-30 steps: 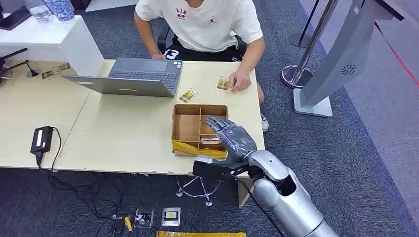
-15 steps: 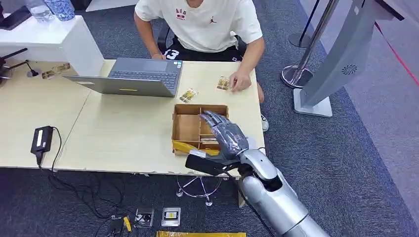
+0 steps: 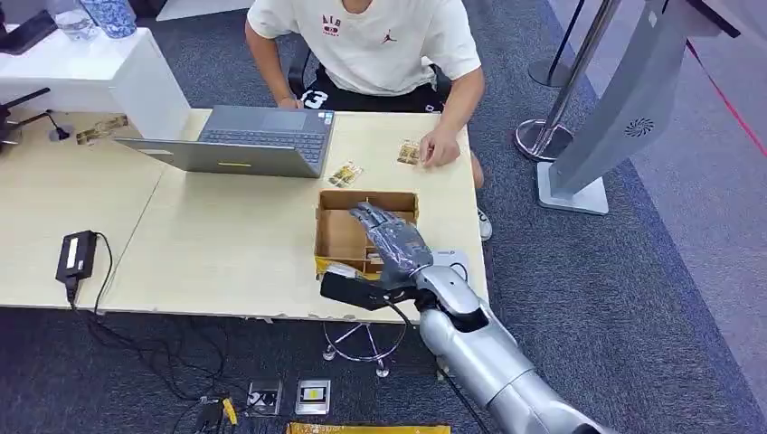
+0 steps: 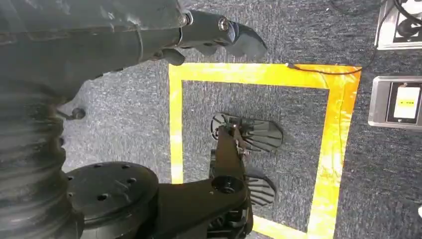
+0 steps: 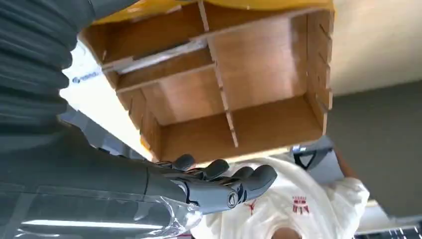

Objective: Pass the card to the sensor for recognition and then transmit it.

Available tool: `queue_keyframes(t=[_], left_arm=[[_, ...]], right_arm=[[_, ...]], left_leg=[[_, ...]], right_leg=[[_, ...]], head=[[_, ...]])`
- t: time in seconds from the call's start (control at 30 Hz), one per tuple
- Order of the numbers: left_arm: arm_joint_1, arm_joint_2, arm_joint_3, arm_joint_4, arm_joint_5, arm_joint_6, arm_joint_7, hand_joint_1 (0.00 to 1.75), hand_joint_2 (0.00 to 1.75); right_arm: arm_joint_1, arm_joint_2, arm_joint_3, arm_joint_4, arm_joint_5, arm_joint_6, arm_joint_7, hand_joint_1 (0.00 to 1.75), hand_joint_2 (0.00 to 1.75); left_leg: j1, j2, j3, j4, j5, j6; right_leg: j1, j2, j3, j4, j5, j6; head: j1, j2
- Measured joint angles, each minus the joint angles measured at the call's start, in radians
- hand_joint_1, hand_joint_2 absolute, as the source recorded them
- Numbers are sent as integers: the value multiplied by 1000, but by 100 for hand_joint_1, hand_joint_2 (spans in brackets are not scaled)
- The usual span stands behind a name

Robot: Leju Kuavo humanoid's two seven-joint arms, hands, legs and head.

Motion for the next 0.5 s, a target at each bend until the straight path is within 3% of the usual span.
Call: queue_keyframes(t=[0.5], left_arm=[[9, 0, 8, 0, 4, 9, 3, 0, 175]], right_arm=[[-41, 38, 14, 117, 15, -33, 21, 0, 175]], left_leg=[[0, 0, 0, 0, 0, 0]], right_leg=[[0, 0, 0, 0, 0, 0]], head=[[0, 0]])
